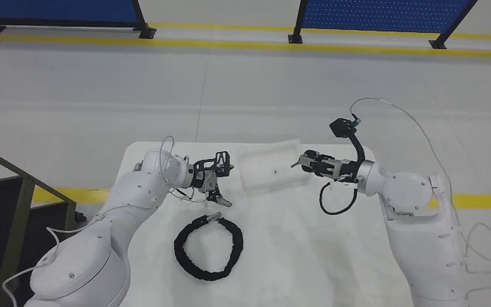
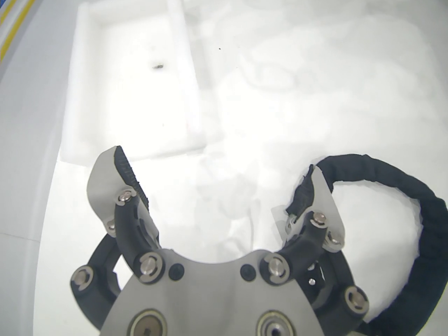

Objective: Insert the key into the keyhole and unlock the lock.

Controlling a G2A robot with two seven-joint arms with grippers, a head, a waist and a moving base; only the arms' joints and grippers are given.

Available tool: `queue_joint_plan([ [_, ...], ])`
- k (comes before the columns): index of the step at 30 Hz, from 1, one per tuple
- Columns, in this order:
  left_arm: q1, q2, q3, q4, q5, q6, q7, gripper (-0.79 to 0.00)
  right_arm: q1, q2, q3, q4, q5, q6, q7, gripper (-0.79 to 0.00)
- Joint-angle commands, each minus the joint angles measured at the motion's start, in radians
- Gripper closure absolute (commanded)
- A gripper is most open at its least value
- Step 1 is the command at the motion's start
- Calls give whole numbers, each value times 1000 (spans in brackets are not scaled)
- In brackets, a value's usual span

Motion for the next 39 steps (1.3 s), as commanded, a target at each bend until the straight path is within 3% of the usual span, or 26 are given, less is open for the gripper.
queue_joint_plan([
  [1, 5, 21, -1, -5, 22, 0, 10, -785, -4, 3, 3, 1, 13, -6, 3, 0],
  [8, 4, 105, -1, -84, -57, 0, 10, -785, -2, 7, 1, 22, 51, -17, 10, 0],
  [30, 22, 113, -10, -100, -70, 2, -15, -785, -2, 7, 1, 22, 51, -17, 10, 0],
  [34, 41, 154, -4, -130, -50, 0, 10, -785, -2, 7, 1, 22, 51, -17, 10, 0],
  [39, 91, 245, -1, -277, -37, 12, 22, -785, -2, 7, 1, 22, 51, -17, 10, 0],
])
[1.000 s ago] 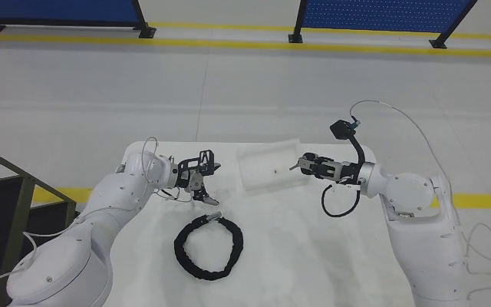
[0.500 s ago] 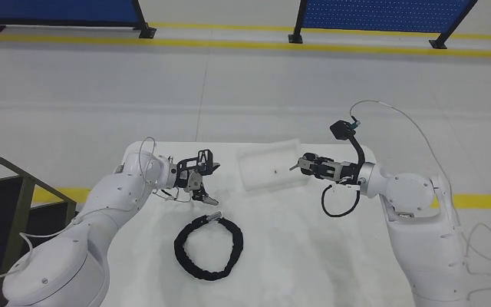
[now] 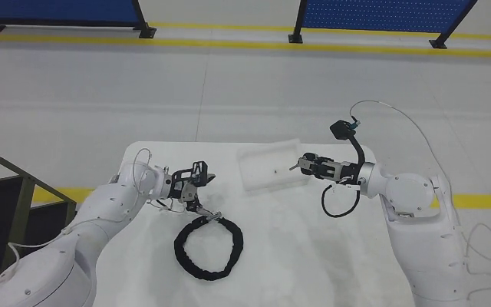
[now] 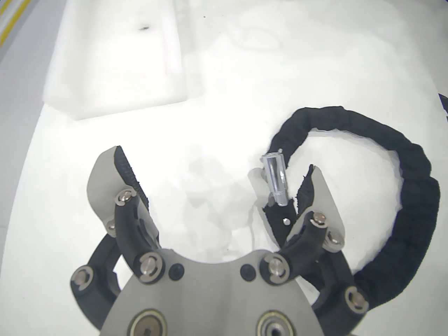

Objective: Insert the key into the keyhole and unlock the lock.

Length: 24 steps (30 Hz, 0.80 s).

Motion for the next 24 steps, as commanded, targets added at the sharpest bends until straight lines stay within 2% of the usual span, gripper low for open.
queue_joint_plan([
  [1, 25, 43, 0, -74, 7, 1, 1, -785, 0, 0, 0, 0, 0, 0, 0, 0],
  [6, 84, 146, -6, -228, 17, 20, 20, -785, 0, 0, 0, 0, 0, 0, 0, 0],
  [11, 137, 228, -37, -330, -1, 27, 20, -785, 0, 0, 0, 0, 0, 0, 0, 0],
  [18, 182, 311, -116, -463, -38, 42, -159, -785, 0, 0, 0, 0, 0, 0, 0, 0],
  [24, 239, 367, -184, -586, -102, 37, -294, -785, 0, 0, 0, 0, 0, 0, 0, 0],
])
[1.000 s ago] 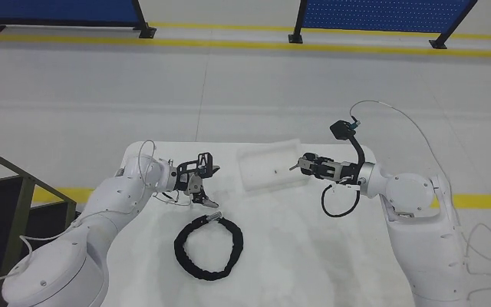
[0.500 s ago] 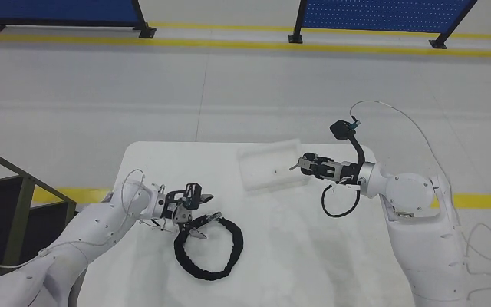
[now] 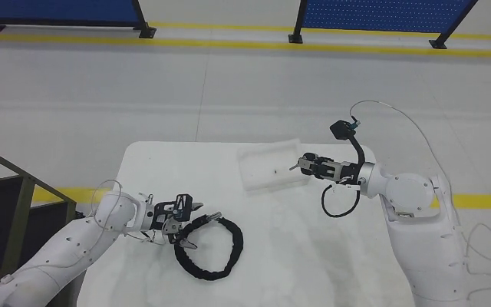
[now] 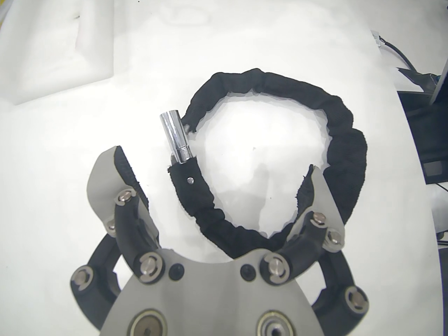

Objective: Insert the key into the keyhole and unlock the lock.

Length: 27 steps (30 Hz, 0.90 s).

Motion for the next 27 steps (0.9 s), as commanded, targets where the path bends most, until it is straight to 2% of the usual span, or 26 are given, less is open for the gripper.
queue_joint_plan([
  [1, 17, 14, -20, -35, -15, 3, -37, -785, 0, 0, 0, 0, 0, 0, 0, 0],
  [3, 35, 26, -38, -65, -27, 5, -69, -785, 0, 0, 0, 0, 0, 0, 0, 0],
  [4, 42, 31, -46, -72, -29, 12, -90, -745, 0, 0, 0, 0, 0, 0, 0, 0],
  [6, 60, 37, -61, -81, -45, 30, -127, -727, 0, 0, 0, 0, 0, 0, 0, 0],
  [10, 83, 36, -82, -88, -75, 59, -150, -573, 0, 0, 0, 0, 0, 0, 0, 0],
  [11, 87, 34, -85, -87, -76, 71, -156, -566, 0, 0, 0, 0, 0, 0, 0, 0],
  [16, 90, 10, -89, -74, -85, 106, -189, -465, 0, 0, 0, 0, 0, 0, 0, 0],
  [19, 83, -10, -88, -55, -91, 125, -204, -480, 0, 0, 0, 0, 0, 0, 0, 0],
  [22, 70, -30, -88, -29, -96, 136, -212, -428, 0, 0, 0, 0, 0, 0, 0, 0],
  [23, 65, -37, -88, -21, -95, 138, -214, -388, 0, 0, 0, 0, 0, 0, 0, 0],
  [27, 52, -64, -81, 12, -92, 138, -223, -385, 0, 0, 0, 0, 0, 0, 0, 0],
])
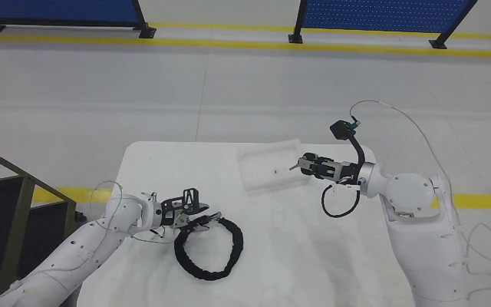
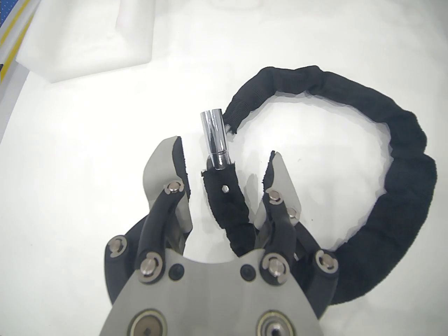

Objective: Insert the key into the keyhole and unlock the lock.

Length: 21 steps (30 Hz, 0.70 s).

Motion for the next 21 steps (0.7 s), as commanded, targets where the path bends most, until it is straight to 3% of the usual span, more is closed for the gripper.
queue_joint_plan([
  [1, -5, -13, 5, 16, 3, -2, -8, -406, 0, 0, 0, 0, 0, 0, 0, 0],
  [5, -12, -41, 15, 53, 4, -1, -17, -474, 0, 0, 0, 0, 0, 0, 0, 0],
  [11, -26, -80, 25, 106, 12, -3, -10, -416, 0, 0, 0, 0, 0, 0, 0, 0],
  [21, -40, -125, 34, 165, 50, -16, 10, -382, 0, 0, 0, 0, 0, 0, 0, 0],
])
